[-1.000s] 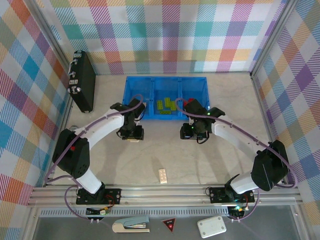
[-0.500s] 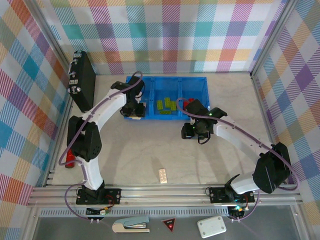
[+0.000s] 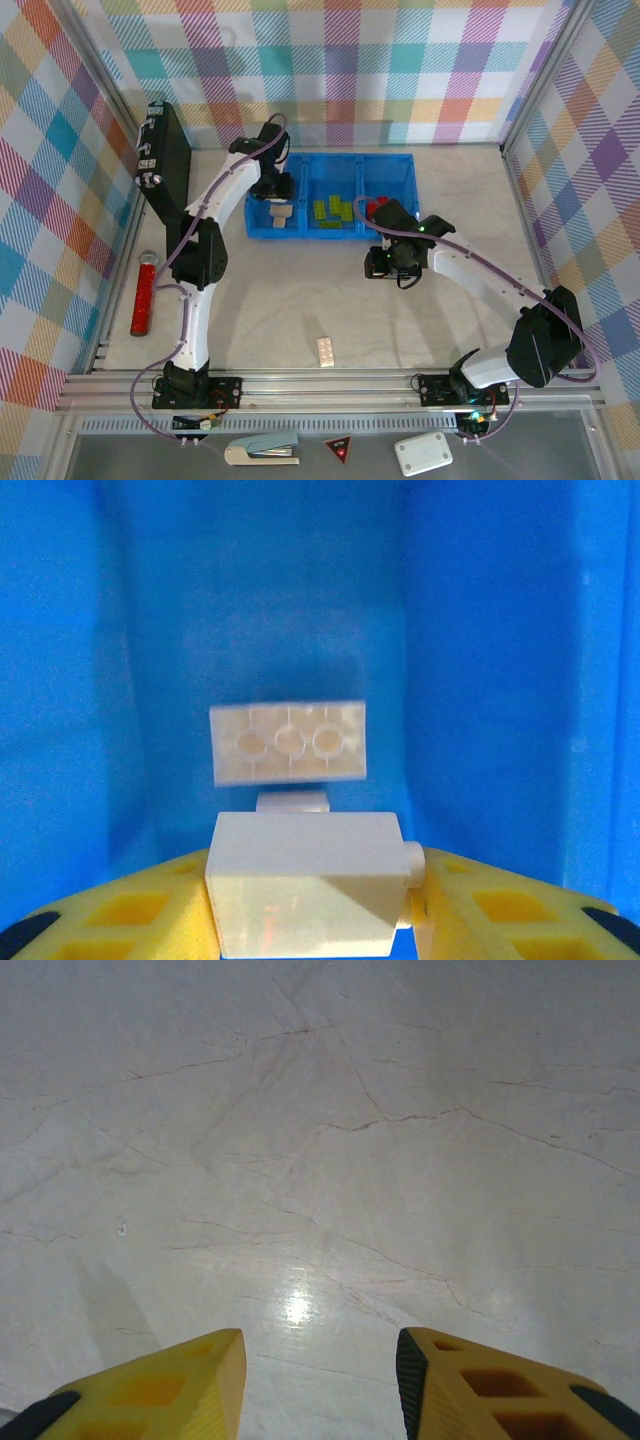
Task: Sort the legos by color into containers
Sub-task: Place the lego in the container.
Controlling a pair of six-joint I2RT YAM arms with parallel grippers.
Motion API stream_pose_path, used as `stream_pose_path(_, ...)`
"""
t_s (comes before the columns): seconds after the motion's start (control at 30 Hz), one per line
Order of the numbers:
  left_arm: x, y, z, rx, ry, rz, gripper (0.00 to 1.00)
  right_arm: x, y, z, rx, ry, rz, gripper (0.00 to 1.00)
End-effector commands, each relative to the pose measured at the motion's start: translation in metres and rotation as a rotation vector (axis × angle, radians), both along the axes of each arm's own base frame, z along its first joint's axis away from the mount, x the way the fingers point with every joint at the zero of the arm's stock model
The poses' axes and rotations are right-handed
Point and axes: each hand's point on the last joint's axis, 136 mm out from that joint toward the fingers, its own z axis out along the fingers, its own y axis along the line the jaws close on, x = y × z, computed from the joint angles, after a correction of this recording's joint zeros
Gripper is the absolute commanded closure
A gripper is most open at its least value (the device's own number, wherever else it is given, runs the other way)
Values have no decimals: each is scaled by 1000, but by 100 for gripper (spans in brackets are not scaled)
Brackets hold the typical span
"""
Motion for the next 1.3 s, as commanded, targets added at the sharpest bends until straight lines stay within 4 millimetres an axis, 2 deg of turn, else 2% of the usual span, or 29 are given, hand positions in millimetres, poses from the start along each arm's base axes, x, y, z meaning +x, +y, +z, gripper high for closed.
stream_pose_path(0.0,23,1,-2,-6,-47,2,51,-1,-1,10,-4,-13,-9,54)
stream_pose_path(0.33,57,5,-37,-17,-79,43,51,-3,-3,12,-6,-12,-15,54)
stream_pose_path(0.53,64,9,-58,-23,-56,55,50,-3,-4,12,-10,-14,-16,54)
stream_pose_path(0.7,63,12,-65,-31,-37,62,46,-4,-4,13,-7,-12,-18,54)
stream_pose_path(0.83,62,10,-61,-43,-36,60,44,-3,-3,14,-4,-15,-19,54)
stream_pose_path(0.97,61,9,-49,-60,-50,61,44,-3,-3,15,-2,-16,-18,54)
stream_pose_path(1.27,48,8,-7,-94,-82,59,44,3,-8,17,-31,-49,-25,54)
